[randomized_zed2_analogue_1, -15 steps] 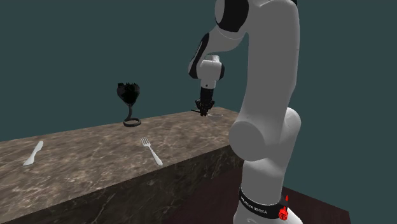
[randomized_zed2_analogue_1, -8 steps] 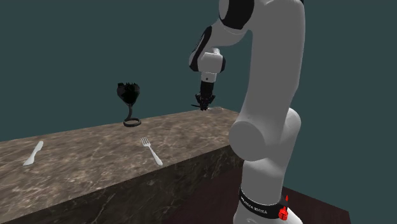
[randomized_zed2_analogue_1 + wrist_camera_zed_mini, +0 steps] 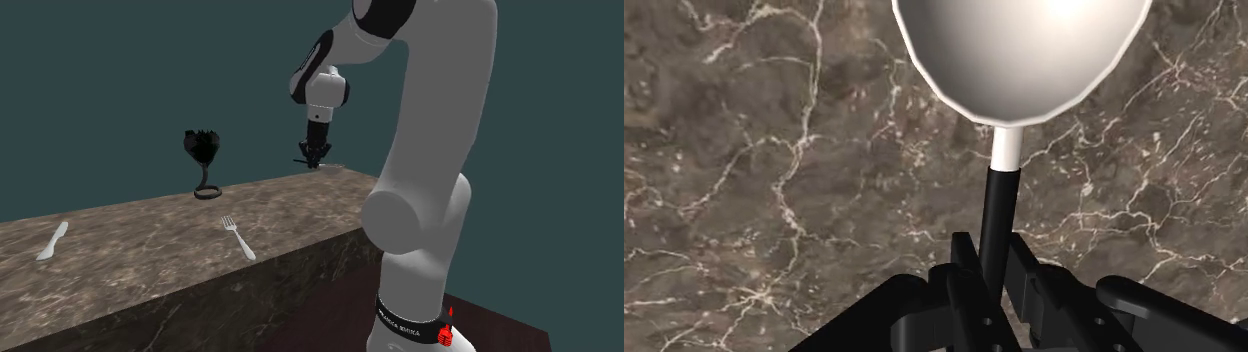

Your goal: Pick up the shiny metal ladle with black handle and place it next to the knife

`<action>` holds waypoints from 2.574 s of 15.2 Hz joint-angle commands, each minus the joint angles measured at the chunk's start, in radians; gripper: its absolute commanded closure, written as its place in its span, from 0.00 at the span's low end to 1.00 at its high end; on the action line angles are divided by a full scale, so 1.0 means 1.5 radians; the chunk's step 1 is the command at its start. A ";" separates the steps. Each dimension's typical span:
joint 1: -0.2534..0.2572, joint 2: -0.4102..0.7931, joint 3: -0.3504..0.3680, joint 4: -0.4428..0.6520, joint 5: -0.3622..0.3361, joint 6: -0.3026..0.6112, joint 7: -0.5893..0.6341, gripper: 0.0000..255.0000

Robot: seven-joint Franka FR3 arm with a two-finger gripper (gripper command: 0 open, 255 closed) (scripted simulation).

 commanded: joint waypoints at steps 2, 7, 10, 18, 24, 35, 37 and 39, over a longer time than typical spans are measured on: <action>0.022 -0.031 0.030 -0.035 -0.018 0.013 0.062 1.00; 0.056 -0.065 0.081 -0.074 -0.035 0.028 0.155 1.00; 0.075 -0.076 0.113 -0.089 -0.039 0.036 0.209 1.00; 0.131 -0.075 0.196 -0.093 -0.042 0.049 0.348 1.00; 0.172 -0.046 0.255 -0.064 -0.044 0.054 0.449 1.00; 0.248 0.060 0.345 0.060 -0.068 0.041 0.628 1.00; 0.263 0.086 0.357 0.093 -0.076 0.034 0.660 1.00; 0.278 0.114 0.369 0.129 -0.085 0.026 0.691 1.00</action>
